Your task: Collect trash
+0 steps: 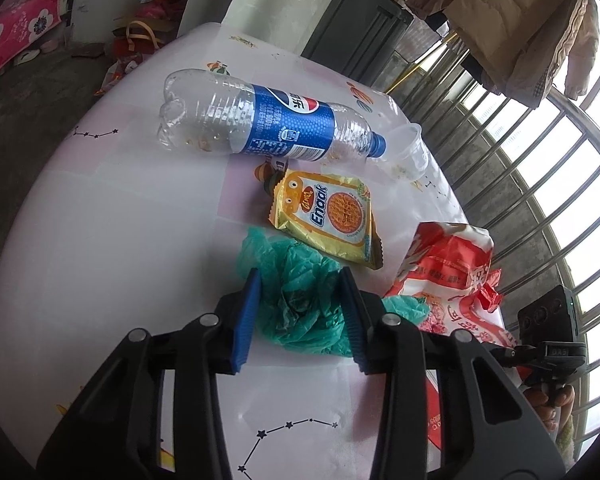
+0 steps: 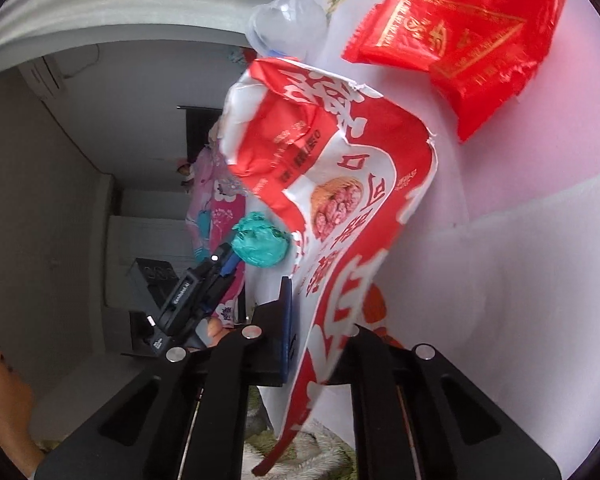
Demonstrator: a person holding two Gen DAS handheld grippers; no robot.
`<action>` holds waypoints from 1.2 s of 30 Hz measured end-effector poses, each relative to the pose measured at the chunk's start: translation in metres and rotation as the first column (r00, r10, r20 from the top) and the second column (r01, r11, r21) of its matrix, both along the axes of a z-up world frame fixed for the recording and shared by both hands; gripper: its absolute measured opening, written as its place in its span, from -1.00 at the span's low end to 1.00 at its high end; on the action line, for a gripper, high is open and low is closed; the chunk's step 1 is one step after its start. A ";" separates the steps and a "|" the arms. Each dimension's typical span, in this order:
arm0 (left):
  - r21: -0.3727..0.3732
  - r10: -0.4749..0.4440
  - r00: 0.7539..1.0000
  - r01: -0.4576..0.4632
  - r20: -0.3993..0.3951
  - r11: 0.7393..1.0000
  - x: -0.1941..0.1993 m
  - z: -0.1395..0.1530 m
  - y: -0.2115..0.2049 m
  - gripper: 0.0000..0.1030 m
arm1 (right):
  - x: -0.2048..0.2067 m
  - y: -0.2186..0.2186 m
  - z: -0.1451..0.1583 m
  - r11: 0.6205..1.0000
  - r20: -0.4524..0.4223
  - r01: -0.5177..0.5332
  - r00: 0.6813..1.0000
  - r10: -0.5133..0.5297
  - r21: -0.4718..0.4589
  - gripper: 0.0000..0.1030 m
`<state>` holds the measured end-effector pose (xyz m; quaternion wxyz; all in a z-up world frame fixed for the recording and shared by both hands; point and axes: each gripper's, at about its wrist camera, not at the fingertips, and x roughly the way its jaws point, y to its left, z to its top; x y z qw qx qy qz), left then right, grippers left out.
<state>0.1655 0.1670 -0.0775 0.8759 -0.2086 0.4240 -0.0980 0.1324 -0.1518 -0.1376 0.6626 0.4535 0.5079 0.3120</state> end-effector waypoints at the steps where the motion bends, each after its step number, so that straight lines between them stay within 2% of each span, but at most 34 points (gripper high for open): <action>1: -0.001 0.002 1.000 -0.002 0.001 1.000 -0.001 0.001 0.001 -0.30 | 0.001 0.001 0.000 1.000 0.002 0.002 1.000 -0.002 0.005 -0.85; 17: 0.009 0.054 0.995 -0.054 0.081 0.998 -0.022 0.034 0.025 -0.31 | 0.001 0.008 0.010 0.995 0.045 -0.025 0.999 0.021 0.100 -0.90; 27: 0.011 0.063 0.993 -0.064 0.095 0.998 -0.027 0.040 0.029 -0.32 | 0.000 0.016 0.012 0.984 0.069 -0.046 0.997 0.034 0.173 -0.90; 36: 0.015 0.074 0.992 -0.076 0.103 0.997 -0.034 0.043 0.031 -0.32 | 0.003 0.028 0.014 0.977 0.078 -0.065 0.996 0.050 0.201 -0.90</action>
